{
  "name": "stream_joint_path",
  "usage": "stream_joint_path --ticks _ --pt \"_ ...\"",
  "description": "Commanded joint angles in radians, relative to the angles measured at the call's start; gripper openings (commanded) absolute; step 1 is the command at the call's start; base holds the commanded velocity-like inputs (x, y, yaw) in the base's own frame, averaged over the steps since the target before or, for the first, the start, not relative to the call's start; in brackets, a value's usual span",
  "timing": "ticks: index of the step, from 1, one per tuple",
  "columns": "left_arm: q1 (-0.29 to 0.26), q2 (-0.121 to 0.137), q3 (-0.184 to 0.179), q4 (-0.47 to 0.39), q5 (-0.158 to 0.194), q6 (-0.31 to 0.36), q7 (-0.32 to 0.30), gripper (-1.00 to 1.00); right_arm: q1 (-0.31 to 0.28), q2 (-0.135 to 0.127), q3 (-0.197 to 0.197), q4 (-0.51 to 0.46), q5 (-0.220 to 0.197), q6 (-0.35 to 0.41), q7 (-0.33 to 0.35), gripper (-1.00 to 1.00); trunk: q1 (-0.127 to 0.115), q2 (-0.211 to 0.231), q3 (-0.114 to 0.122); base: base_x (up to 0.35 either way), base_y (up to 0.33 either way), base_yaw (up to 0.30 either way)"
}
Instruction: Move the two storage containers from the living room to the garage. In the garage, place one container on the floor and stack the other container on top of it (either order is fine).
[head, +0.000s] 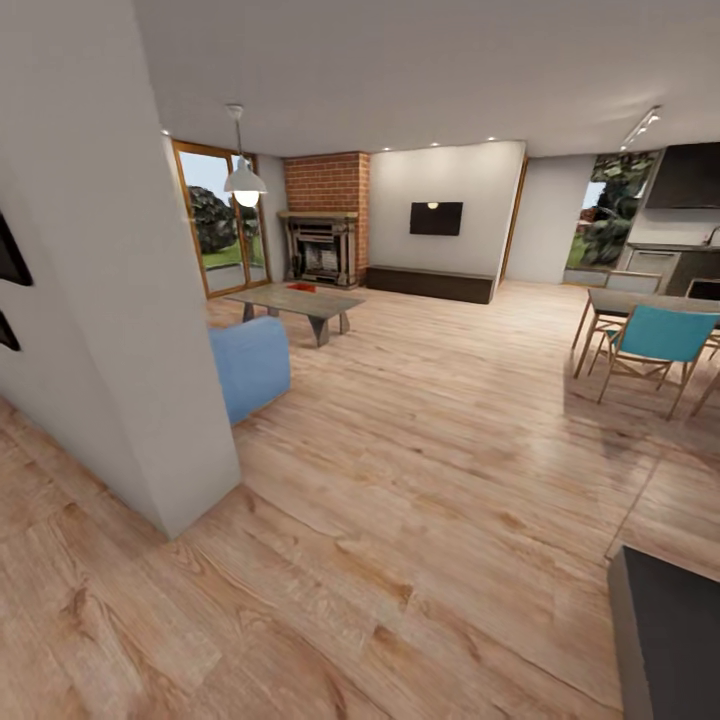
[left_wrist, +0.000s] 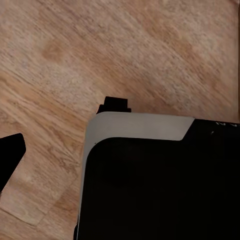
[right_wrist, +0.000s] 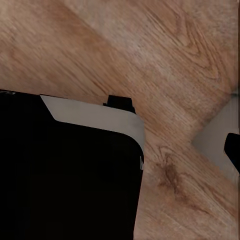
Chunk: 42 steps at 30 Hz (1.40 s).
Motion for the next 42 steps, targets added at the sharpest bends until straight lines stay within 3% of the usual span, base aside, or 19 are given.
stream_joint_path --ticks 1,14,28,42 --pt "-0.001 0.0 0.0 0.001 0.008 -0.003 0.0 1.0 -0.001 0.001 0.008 0.003 -0.008 -0.005 -0.001 1.0 0.001 0.0 -0.001 0.321 0.0 -0.004" --pt "-0.001 0.0 0.0 0.001 0.008 -0.003 0.0 1.0 -0.001 0.003 0.008 0.003 -0.005 -0.007 -0.001 1.0 0.001 0.0 -0.001 0.321 0.0 -0.014" --pt "-0.001 0.0 0.0 0.001 0.008 -0.004 0.0 1.0 -0.001 0.004 0.008 0.003 -0.008 -0.005 -0.002 1.0 0.001 0.0 -0.001 0.321 0.0 -0.212" --pt "-0.001 0.0 0.0 0.001 0.008 -0.003 0.0 1.0 -0.001 0.003 0.008 0.003 -0.006 -0.005 -0.002 1.0 0.001 0.0 -0.001 0.321 0.0 -0.013"
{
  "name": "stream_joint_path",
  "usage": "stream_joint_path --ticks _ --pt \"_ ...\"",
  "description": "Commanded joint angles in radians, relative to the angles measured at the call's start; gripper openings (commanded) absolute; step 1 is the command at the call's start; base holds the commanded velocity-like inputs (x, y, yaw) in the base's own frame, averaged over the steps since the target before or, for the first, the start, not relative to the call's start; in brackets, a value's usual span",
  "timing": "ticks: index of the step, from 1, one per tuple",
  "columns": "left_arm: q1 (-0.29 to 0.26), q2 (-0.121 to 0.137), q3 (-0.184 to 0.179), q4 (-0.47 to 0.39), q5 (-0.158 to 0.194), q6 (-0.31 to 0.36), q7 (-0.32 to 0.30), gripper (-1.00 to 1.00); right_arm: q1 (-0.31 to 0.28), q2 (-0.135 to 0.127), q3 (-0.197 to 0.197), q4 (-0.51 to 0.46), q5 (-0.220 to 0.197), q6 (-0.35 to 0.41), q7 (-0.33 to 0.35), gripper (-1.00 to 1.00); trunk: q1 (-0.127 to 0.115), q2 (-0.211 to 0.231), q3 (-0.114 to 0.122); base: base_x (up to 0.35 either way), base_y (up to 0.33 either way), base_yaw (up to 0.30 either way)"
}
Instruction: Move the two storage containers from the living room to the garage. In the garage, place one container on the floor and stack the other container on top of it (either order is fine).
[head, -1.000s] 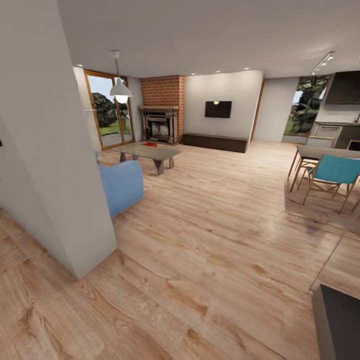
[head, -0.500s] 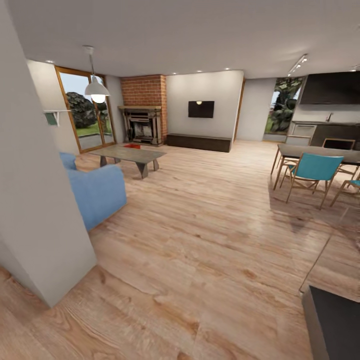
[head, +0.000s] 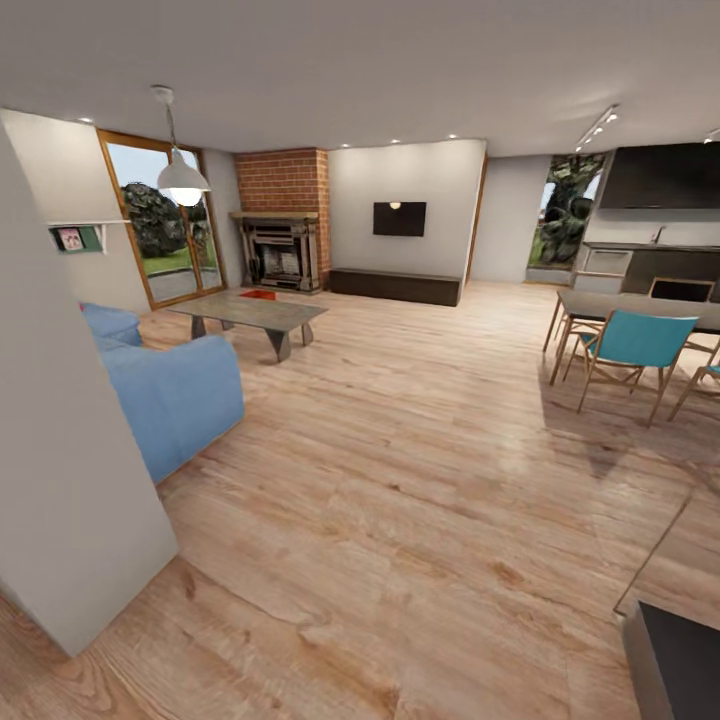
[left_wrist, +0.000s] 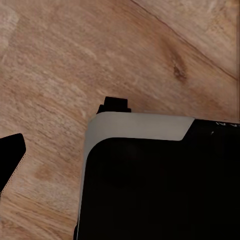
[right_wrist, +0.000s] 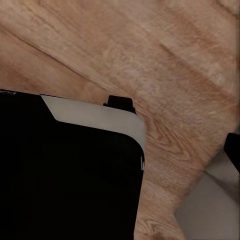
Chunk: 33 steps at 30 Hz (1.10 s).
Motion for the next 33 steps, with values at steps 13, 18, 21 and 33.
stream_joint_path --ticks 13,18,21,33 --pt "-0.001 0.0 0.0 0.001 0.008 -0.003 0.0 1.0 -0.001 -0.001 0.008 0.002 -0.005 -0.007 -0.001 1.0 0.001 0.0 -0.001 0.321 0.0 0.0" --pt "-0.001 0.0 0.0 0.001 0.008 -0.003 0.0 1.0 -0.001 -0.001 0.008 0.001 -0.005 -0.007 -0.001 1.0 0.001 0.0 -0.001 0.321 0.0 -0.016" --pt "-0.001 0.0 0.0 0.001 0.008 -0.003 0.0 1.0 -0.001 0.0 0.008 0.001 -0.009 -0.006 -0.001 1.0 0.001 0.0 -0.001 0.321 0.0 -0.157" --pt "-0.001 0.0 0.0 0.001 0.008 -0.003 0.0 1.0 -0.001 0.001 0.008 0.001 -0.01 -0.006 -0.001 1.0 0.001 0.0 -0.001 0.321 0.0 -0.202"
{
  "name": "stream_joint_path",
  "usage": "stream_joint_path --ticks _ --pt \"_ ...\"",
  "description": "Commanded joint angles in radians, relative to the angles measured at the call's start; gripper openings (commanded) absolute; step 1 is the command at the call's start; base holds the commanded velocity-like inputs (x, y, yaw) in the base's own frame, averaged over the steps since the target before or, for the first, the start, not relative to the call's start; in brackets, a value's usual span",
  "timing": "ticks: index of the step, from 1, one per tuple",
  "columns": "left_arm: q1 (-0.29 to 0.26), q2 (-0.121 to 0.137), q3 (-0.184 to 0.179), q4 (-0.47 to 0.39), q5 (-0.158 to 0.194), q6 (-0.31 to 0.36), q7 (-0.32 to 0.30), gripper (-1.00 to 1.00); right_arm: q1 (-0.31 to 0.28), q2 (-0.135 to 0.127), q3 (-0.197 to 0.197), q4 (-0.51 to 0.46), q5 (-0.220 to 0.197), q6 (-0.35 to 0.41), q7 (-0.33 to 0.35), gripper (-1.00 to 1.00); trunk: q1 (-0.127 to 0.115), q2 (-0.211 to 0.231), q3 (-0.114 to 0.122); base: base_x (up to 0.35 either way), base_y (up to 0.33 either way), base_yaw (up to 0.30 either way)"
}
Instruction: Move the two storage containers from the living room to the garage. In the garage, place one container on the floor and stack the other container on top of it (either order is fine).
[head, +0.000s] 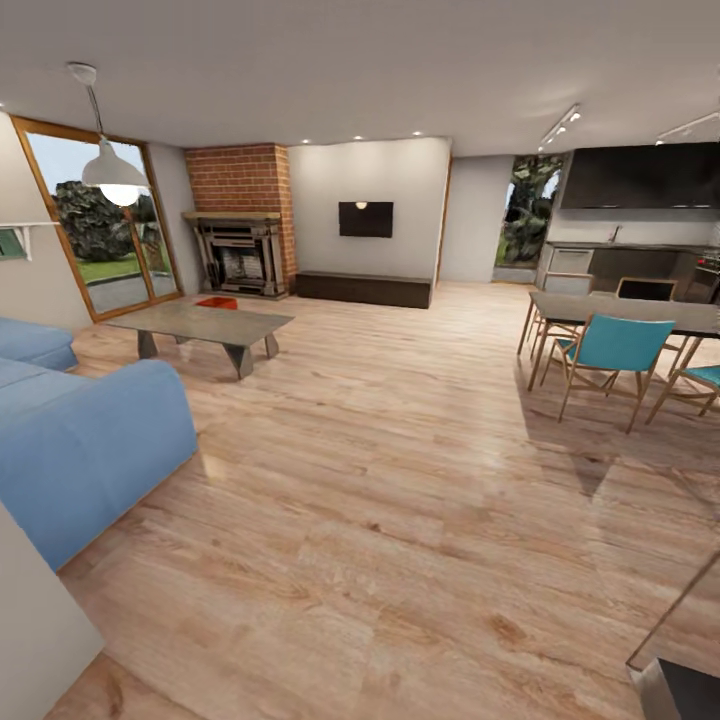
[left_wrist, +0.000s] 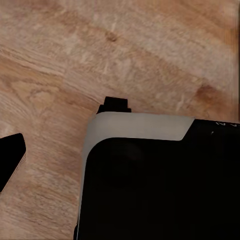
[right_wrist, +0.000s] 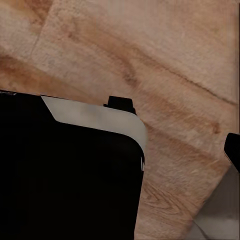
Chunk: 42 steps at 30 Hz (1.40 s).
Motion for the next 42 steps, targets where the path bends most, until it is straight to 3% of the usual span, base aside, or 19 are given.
stream_joint_path --ticks 1,42 --pt "-0.001 0.0 0.0 0.001 0.008 -0.003 0.0 1.0 -0.001 0.001 0.008 0.003 -0.009 -0.005 -0.001 1.0 0.001 0.0 -0.001 0.321 0.0 -0.026" --pt "-0.001 0.0 0.0 0.001 0.008 -0.003 0.0 1.0 -0.001 0.001 0.008 0.003 -0.003 -0.005 -0.001 1.0 0.001 0.0 -0.001 0.321 0.0 -0.001"
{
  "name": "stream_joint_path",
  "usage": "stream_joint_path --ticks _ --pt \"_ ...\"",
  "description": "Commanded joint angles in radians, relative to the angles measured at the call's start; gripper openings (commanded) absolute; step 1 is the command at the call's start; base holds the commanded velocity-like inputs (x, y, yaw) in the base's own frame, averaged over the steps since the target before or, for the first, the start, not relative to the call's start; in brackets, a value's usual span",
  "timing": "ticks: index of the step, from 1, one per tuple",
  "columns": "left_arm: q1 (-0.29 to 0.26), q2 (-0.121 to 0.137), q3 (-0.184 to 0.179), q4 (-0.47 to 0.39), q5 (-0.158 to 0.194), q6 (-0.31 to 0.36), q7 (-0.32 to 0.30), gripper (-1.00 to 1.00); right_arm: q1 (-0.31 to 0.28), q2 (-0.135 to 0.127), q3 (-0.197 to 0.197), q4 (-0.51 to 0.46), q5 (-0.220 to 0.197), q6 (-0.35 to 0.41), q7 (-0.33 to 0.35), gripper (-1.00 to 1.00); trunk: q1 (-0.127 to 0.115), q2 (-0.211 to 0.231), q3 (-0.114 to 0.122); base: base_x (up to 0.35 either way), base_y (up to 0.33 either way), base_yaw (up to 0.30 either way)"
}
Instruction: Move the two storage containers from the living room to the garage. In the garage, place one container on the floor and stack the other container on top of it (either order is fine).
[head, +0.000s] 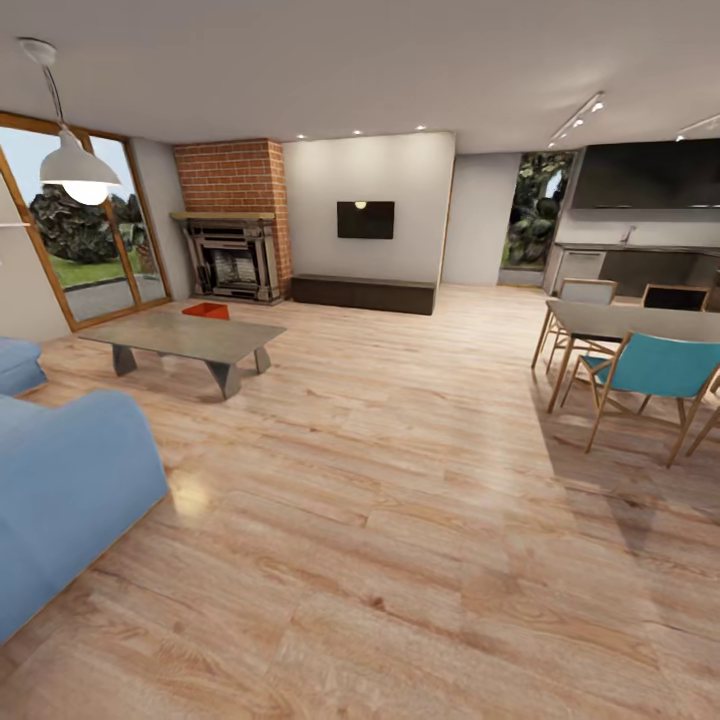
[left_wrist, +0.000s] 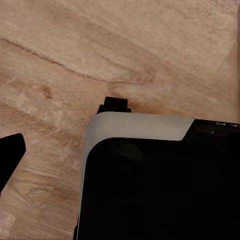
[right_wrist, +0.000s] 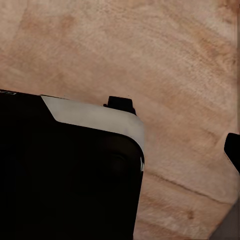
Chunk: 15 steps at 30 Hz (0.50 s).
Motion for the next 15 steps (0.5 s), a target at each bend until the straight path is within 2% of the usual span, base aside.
stream_joint_path --ticks 1,15 --pt "-0.001 0.0 0.0 0.001 0.008 -0.003 0.0 1.0 -0.001 0.001 0.008 0.003 -0.009 -0.005 -0.001 1.0 0.001 -0.001 -0.001 0.321 0.0 0.0" --pt "-0.001 0.0 0.0 0.001 0.008 -0.003 0.0 1.0 -0.001 0.001 0.008 0.003 -0.009 -0.005 -0.001 1.0 0.001 -0.001 -0.001 0.321 0.0 0.0"
